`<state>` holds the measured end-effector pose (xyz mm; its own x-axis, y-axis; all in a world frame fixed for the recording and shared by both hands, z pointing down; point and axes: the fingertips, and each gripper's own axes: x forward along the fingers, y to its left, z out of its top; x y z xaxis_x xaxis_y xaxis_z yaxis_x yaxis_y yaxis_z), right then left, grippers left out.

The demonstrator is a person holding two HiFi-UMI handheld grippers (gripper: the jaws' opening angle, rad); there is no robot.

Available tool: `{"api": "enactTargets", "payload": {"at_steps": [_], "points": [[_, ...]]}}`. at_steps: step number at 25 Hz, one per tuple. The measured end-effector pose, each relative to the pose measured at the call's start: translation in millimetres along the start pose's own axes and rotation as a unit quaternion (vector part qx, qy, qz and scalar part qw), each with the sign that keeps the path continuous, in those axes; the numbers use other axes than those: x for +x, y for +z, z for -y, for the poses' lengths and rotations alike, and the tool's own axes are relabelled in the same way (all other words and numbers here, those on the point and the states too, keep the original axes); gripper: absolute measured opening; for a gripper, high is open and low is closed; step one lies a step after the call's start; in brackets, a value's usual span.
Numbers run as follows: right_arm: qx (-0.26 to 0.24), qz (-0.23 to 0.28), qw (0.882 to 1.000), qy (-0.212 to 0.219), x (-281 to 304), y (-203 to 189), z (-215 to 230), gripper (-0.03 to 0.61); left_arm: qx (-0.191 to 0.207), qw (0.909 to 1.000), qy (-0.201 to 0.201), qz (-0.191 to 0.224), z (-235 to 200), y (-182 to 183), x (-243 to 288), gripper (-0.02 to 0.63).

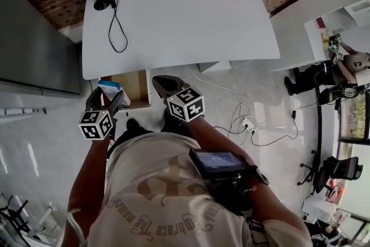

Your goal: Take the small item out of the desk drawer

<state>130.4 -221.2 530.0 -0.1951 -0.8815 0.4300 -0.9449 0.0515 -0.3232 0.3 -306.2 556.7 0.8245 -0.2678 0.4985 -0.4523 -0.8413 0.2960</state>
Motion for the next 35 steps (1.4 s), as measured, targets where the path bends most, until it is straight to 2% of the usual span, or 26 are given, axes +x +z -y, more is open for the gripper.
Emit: {"api": "enactTargets", "payload": {"at_steps": [7, 14, 22, 35], "points": [[-0.021, 0.02, 1.0, 0.011, -4.7, 9.2, -6.9, 0.006, 0.008, 0.9999, -0.003, 0.015, 2.1, 3.1, -9.9, 0.389], [-0.019, 0.031, 0.999, 0.017, -5.2, 16.5, -4.4, 0.006, 0.017, 0.9995, -0.003, 0.027, 4.4, 20.0, -18.9, 0.39], [-0.019, 0.032, 0.999, 0.021, -9.9, 16.4, -3.7, 0.006, 0.02, 0.9996, -0.001, 0.021, 7.9, 17.0, -33.3, 0.389], [-0.011, 0.026, 0.999, 0.045, -12.4, 13.7, 0.4, 0.006, 0.013, 0.9998, 0.015, 0.007, 11.8, 16.6, -25.8, 0.388]]}}
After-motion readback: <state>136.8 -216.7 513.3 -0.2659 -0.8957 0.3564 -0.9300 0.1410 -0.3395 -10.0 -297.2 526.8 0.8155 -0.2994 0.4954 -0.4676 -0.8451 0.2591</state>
